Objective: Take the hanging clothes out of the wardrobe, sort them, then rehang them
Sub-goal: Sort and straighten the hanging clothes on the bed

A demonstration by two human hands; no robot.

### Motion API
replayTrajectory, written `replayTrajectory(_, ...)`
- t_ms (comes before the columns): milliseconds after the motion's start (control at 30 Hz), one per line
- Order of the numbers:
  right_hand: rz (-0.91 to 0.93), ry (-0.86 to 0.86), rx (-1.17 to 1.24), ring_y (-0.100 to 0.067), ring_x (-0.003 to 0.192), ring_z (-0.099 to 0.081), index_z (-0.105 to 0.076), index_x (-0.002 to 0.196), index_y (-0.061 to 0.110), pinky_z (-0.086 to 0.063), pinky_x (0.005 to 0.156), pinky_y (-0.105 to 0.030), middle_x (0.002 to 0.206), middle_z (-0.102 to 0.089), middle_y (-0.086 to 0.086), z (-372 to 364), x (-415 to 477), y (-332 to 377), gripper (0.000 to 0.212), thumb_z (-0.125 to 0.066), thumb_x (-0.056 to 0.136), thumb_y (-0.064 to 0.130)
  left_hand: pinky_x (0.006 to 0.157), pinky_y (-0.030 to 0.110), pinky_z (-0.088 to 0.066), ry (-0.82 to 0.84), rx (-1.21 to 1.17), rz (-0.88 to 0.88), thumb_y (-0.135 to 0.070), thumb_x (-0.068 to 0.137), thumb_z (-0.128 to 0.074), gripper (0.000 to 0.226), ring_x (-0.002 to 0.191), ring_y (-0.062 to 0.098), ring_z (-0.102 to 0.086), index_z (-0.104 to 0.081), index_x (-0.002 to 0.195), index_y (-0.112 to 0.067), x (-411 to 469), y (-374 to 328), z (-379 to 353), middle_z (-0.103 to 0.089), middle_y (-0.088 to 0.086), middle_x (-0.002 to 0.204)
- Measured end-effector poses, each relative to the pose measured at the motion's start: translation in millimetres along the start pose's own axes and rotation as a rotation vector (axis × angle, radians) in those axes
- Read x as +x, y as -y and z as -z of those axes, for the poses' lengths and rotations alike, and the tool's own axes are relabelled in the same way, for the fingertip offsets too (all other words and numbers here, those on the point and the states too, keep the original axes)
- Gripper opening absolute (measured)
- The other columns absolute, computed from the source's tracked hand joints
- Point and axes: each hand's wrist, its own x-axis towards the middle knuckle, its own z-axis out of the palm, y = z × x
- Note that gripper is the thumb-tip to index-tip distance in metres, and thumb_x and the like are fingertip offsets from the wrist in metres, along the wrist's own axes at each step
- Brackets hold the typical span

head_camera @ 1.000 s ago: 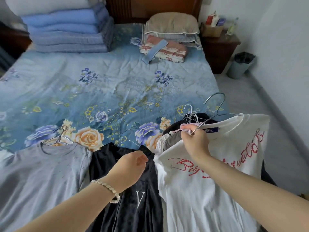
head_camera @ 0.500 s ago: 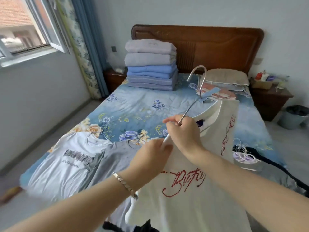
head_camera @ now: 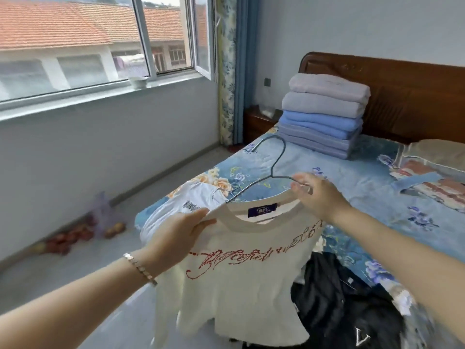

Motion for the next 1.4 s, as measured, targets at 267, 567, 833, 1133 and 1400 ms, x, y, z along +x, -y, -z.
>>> replayTrajectory(267, 0.198, 0.151, 0.139, -0.011, 0.048, -0.032, -0.039, 0.055, 0.011, -0.024, 0.053, -0.028, 0.048, -0.033, 0.004, -45.4, 68.5, 46.0, 0.047, -0.045, 0.097, 0.031, 0.061, 0.032, -0.042, -0.055, 0.242, 0.316, -0.057, 0.09, -0.042, 0.043, 0.065, 0.024, -0.048, -0.055, 0.077, -0.018, 58.6, 94.2, 34.8, -0.056, -0.003, 0.065)
replayTrajectory(567, 0.047, 0.145, 0.129, -0.025, 0.068, -0.043, -0.035, 0.056, 0.019, -0.029, 0.058, -0.031, 0.055, -0.042, 0.003, -143.4, 168.3, 39.5, 0.045, -0.048, 0.095, 0.038, 0.069, 0.026, -0.038, 0.266, 0.481, 0.423, -0.032, 0.097, -0.046, 0.018, 0.094, 0.024, -0.059, -0.059, 0.101, -0.021, 146.7, 181.0, -9.1, -0.065, -0.001, 0.105)
replayTrajectory(833, -0.037, -0.155, -0.168, -0.03, 0.053, -0.058, -0.054, 0.049, 0.013, -0.041, 0.063, -0.034, 0.05, -0.055, -0.003, -234.9, 255.1, 4.8, 0.046, -0.048, 0.085, 0.041, 0.06, 0.024, -0.038, 0.501, 0.14, 0.469, -0.03, 0.092, -0.055, 0.017, 0.074, 0.018, -0.052, -0.054, 0.077, -0.022, 228.0, 277.2, -67.5, -0.057, -0.001, 0.078)
replayTrajectory(1133, -0.569, -0.122, -0.024, -0.031, 0.065, -0.056, -0.059, 0.053, 0.01, -0.041, 0.074, -0.04, 0.064, -0.065, -0.012, -375.8, 349.4, -61.4, 0.04, -0.06, 0.089, 0.029, 0.055, 0.011, -0.036, 0.94, -0.164, 0.354, -0.032, 0.087, -0.064, 0.015, 0.062, 0.001, -0.049, -0.06, 0.074, -0.026, 361.0, 430.4, -181.1, -0.057, -0.009, 0.072)
replayTrajectory(1400, -0.625, -0.084, -0.069, -0.028, 0.048, -0.038, -0.03, 0.04, 0.017, -0.029, 0.058, -0.031, 0.037, -0.028, 0.004, -441.3, 412.6, -105.4, 0.057, -0.058, 0.084, 0.039, 0.088, 0.025, -0.043, 0.97, 0.056, 0.291, -0.012, 0.091, -0.048, 0.027, 0.111, 0.02, -0.056, -0.059, 0.116, -0.014, 460.1, 549.2, -339.2, -0.058, 0.004, 0.121)
